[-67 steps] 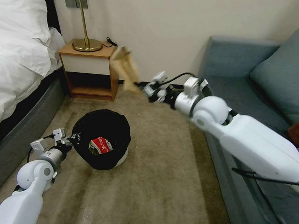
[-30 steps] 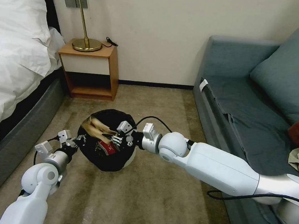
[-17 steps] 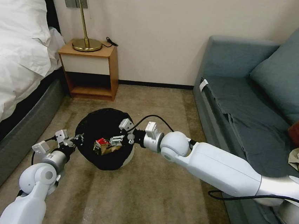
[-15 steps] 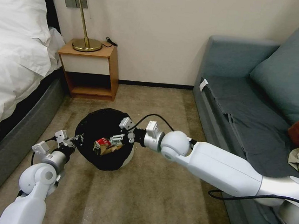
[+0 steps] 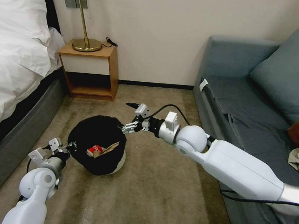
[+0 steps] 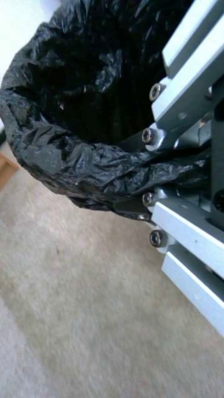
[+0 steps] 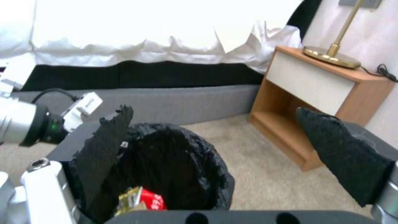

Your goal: Pick up the trash bin, then pick up the garbage on the floor and place it into the trash bin.

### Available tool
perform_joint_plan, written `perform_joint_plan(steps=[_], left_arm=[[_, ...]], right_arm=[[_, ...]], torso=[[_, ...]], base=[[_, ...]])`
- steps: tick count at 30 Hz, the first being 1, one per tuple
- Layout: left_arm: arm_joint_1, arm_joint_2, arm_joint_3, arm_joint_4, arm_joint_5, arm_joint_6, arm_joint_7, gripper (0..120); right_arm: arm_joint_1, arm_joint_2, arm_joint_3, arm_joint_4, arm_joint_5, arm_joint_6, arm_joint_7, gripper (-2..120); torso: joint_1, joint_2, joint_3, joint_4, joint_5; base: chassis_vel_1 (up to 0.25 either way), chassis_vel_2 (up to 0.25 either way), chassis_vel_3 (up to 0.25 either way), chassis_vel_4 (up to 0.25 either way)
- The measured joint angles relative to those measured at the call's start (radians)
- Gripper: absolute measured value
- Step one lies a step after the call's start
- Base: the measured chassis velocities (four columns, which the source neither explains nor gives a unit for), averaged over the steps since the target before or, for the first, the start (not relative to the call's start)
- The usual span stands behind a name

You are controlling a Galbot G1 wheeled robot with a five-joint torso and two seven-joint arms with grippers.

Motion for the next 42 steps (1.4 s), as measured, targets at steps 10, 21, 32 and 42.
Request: perform_joint_plan(steps=[10, 21, 32, 42], left_arm=[[-0.007, 0.005, 0.011, 0.024, 0.028, 0.008, -0.006, 3], [-0.005, 0.013, 0.023, 0.031, 0.033, 0.013, 0.004, 25], [0.003, 0.025, 0.022, 0.001, 0.027, 0.000, 0.032, 65], [0.045, 0.041, 0.006, -0.106, 0.147, -0.124, 0.203, 97]], right_arm=[[-0.161, -0.044, 0.101, 0.053, -0.056, 0.004, -0.017, 100], [-0.263, -0.105, 0.214, 0.102, -0.085, 0.007, -0.030, 100], [-0.373, -0.156, 0.323, 0.148, -0.120, 0.007, -0.039, 100], [-0.500, -0.157, 0.488, 0.179, -0.139, -0.005, 0.003, 100]], torso=[[0.000, 0.000, 0.000, -0.0001, 0.0000], [0.000, 0.000, 0.000, -0.0002, 0.0000], [0.000, 0.000, 0.000, -0.0001, -0.0001], [0.000, 0.000, 0.000, 0.0000, 0.0001]], base=[[0.000, 0.000, 0.000, 0.000], [0.000, 0.000, 0.000, 0.000], [0.000, 0.000, 0.000, 0.000], [0.000, 0.000, 0.000, 0.000]])
